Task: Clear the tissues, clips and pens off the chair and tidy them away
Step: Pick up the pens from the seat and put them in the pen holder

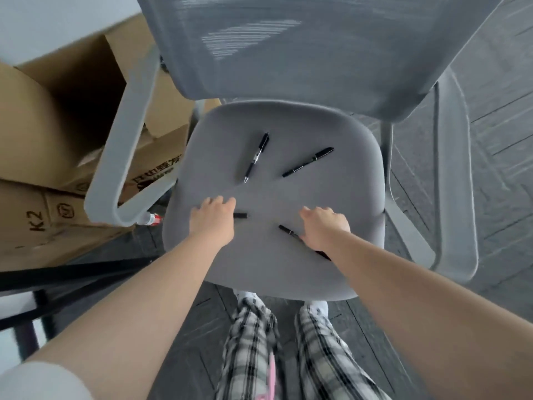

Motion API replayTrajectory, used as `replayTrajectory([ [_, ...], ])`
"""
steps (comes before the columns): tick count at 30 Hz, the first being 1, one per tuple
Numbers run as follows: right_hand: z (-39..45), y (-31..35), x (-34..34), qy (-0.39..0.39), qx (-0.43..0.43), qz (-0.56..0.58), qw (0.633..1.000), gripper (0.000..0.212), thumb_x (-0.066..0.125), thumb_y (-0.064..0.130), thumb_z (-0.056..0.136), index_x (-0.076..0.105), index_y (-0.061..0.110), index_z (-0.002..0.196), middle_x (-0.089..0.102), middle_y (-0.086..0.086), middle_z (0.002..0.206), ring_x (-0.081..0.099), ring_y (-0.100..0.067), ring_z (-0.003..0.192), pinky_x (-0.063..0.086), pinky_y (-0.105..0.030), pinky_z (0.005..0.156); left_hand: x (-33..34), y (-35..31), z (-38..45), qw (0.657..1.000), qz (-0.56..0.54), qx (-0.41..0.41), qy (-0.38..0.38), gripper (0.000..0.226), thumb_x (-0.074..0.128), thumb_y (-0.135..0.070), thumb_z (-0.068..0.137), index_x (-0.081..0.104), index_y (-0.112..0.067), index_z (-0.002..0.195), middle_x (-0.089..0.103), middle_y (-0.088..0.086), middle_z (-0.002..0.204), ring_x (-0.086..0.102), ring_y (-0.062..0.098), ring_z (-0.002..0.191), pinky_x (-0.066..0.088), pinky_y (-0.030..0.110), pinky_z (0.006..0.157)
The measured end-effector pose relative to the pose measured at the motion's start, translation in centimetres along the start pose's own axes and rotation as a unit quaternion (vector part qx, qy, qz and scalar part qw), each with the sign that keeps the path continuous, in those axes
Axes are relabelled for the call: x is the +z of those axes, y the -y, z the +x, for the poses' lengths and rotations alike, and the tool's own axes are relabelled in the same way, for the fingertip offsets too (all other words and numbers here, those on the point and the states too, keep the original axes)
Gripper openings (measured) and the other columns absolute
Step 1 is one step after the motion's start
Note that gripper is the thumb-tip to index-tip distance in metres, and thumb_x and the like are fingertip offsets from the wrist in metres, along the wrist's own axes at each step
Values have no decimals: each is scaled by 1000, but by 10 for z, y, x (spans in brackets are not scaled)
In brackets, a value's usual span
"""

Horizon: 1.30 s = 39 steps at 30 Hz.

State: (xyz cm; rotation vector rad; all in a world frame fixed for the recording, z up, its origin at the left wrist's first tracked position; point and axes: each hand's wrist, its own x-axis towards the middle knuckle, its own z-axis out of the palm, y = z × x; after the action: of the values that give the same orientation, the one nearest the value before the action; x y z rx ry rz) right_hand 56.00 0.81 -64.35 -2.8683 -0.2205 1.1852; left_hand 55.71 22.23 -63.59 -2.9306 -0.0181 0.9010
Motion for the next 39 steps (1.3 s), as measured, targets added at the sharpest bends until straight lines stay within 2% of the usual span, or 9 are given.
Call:
replayTrajectory([
  [3,16,9,3,12,31,14,999,34,59,21,88,46,16,119,57,-7,113,50,-29,111,35,-34,73,14,5,20,1000,20,23,7,32,63,-17,83,47,-19,111,54,5,115,49,28,114,41,38,82],
  [7,28,23,15,24,27,1,999,29,54,6,84,51,15,111,55,-6,113,47,-28,112,35,-33,73,28,12,36,997,40,57,17,34,63,-24,86,47,-18,115,50,5,118,49,28,114,41,38,83],
  [10,32,27,16,25,21,14,999,29,49,2,83,53,12,110,57,-7,113,50,-29,110,36,-33,73,27,14,44,996,26,86,4,22,58,-16,88,50,-15,109,53,6,114,51,29,109,40,37,74],
  [16,44,23,-9,-57,29,116,991,17,45,10,89,46,8,106,50,-10,110,52,-34,101,38,-34,66,2,5,65,977,-176,82,-89,19,37,-18,99,42,-1,107,56,18,103,55,39,86,33,36,62],
  [19,59,16,-26,-103,38,107,988,21,44,5,89,46,9,109,47,-11,112,49,-33,105,36,-34,69,-18,-7,78,960,-247,63,-119,24,35,-17,100,42,3,111,53,21,109,52,41,92,32,36,65],
  [23,79,8,-44,-154,66,111,980,27,48,-2,83,46,9,109,43,-12,116,43,-32,111,35,-35,69,-34,-20,104,948,-299,36,-102,32,42,-18,98,39,-1,124,47,19,125,51,39,106,39,39,77],
  [31,108,-2,-49,-140,63,53,987,41,52,-8,79,48,8,116,43,-12,122,39,-31,117,42,-37,78,-32,-36,147,963,-261,33,-64,59,64,-28,86,34,-6,133,44,15,133,43,34,123,43,44,90],
  [36,109,-3,-41,-129,60,24,990,44,53,-8,78,46,8,119,48,-13,118,42,-32,115,42,-38,82,-25,-43,144,972,-231,8,-45,38,56,-11,87,42,-1,120,46,16,129,48,36,117,42,41,83],
  [39,105,-3,-38,-121,60,35,990,36,54,-2,80,47,9,114,54,-12,115,44,-32,116,41,-37,86,-24,-42,137,976,-216,-8,-16,35,53,-14,88,42,-1,119,50,17,127,50,37,115,41,40,80],
])
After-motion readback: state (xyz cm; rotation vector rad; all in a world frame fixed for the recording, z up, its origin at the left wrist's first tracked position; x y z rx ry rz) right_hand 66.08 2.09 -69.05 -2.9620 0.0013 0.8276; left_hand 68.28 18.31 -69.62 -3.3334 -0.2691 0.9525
